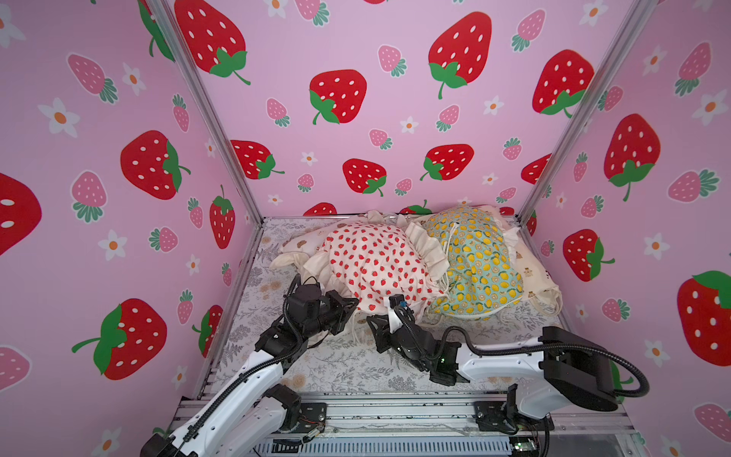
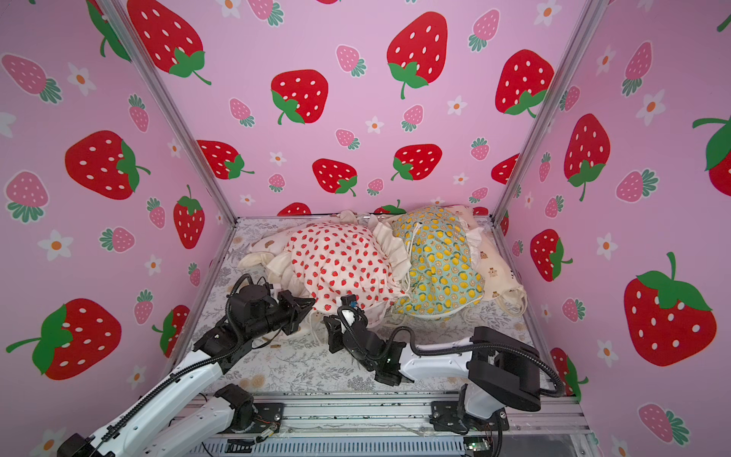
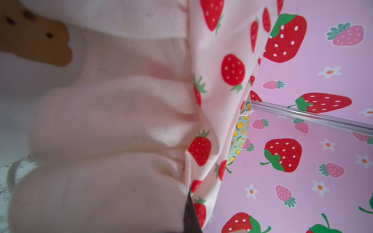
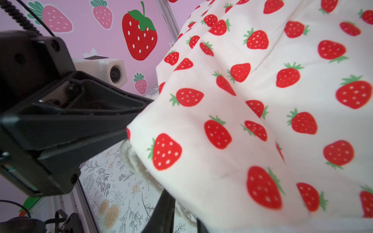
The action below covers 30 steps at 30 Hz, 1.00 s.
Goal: Zip up pillowcases
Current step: Zip the zipper on the pillowcase.
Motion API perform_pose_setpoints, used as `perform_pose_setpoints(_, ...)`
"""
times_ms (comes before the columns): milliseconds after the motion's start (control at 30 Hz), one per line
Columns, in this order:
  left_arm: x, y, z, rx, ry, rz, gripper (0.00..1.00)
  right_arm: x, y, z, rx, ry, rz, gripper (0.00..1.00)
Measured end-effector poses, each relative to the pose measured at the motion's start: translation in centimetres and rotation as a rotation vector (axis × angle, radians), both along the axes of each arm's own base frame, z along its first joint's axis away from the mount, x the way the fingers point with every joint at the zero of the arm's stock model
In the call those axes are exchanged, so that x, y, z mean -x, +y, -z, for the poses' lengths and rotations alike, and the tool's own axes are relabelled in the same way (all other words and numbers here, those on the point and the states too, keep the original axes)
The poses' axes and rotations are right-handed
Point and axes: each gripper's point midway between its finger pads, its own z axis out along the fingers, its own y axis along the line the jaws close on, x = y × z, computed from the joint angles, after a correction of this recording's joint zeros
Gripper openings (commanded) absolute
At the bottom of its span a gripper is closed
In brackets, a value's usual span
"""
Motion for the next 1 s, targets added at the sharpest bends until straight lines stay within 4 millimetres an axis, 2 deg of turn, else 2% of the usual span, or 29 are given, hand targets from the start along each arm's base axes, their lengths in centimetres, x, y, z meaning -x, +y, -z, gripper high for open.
perform_pose_setpoints(200, 0.0, 0.1, 0.0, 0.000, -0.001, -0.003, 0.00, -0.2, -0.5, 0.6, 0.037, -0.001, 0.017, 0.15)
perform_pose_setpoints(600, 0.0, 0.1, -0.1, 0.001, -0.004, -0.003, 0.00, -0.4, -0.5, 0.1, 0.036, -0.012, 0.025, 0.13)
perform_pose_setpoints(800, 0.0, 0.1, -0.2, 0.002, -0.005, -0.004, 0.00, -0.5, -0.3, -0.5, 0.026, -0.019, 0.033, 0.05)
perform_pose_setpoints(1000, 0.0, 0.2, -0.2, 0.002, -0.005, -0.006, 0.00, -0.6, -0.6, 0.2, 0.053, -0.006, 0.043, 0.00)
